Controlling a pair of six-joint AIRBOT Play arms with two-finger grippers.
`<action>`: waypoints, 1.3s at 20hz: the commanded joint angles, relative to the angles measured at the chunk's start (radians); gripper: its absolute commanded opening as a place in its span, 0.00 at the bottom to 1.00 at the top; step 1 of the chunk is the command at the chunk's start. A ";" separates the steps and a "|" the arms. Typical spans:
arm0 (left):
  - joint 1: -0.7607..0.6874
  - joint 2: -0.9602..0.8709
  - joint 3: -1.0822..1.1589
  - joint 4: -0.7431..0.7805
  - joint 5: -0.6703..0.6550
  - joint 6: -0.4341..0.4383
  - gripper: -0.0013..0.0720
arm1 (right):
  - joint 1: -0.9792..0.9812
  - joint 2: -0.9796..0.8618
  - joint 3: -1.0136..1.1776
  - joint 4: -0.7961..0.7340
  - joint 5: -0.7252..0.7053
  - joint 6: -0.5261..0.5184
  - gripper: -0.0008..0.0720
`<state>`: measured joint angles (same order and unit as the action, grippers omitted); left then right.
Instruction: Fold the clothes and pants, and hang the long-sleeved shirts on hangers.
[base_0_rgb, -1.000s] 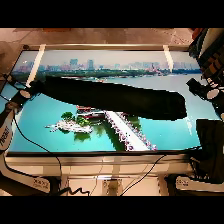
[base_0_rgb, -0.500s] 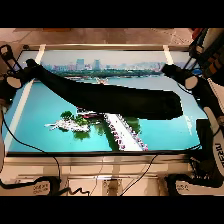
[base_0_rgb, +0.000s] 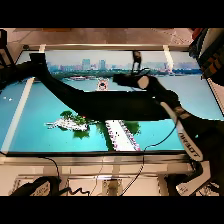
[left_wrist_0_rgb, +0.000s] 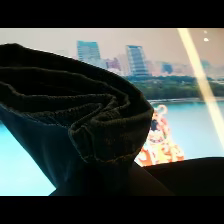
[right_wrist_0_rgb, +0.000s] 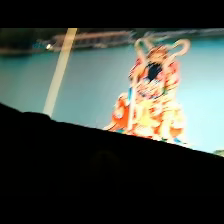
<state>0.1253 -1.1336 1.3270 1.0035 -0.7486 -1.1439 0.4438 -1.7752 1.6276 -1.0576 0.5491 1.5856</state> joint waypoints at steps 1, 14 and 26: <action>-0.003 0.053 0.001 -0.075 -0.053 0.007 0.04 | 0.151 -0.142 0.114 0.145 0.076 0.001 0.05; -0.008 -0.084 -0.003 -0.112 -0.222 -0.046 0.04 | 0.320 -0.229 0.159 0.134 0.070 0.028 0.06; -0.297 -0.198 -0.003 -0.264 -0.100 -0.148 0.04 | -0.209 0.032 0.159 0.133 0.471 -0.019 0.06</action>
<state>-0.0963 -1.3109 1.3239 0.7540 -0.8902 -1.2362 0.3416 -1.8160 1.7866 -0.9237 0.9031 1.6009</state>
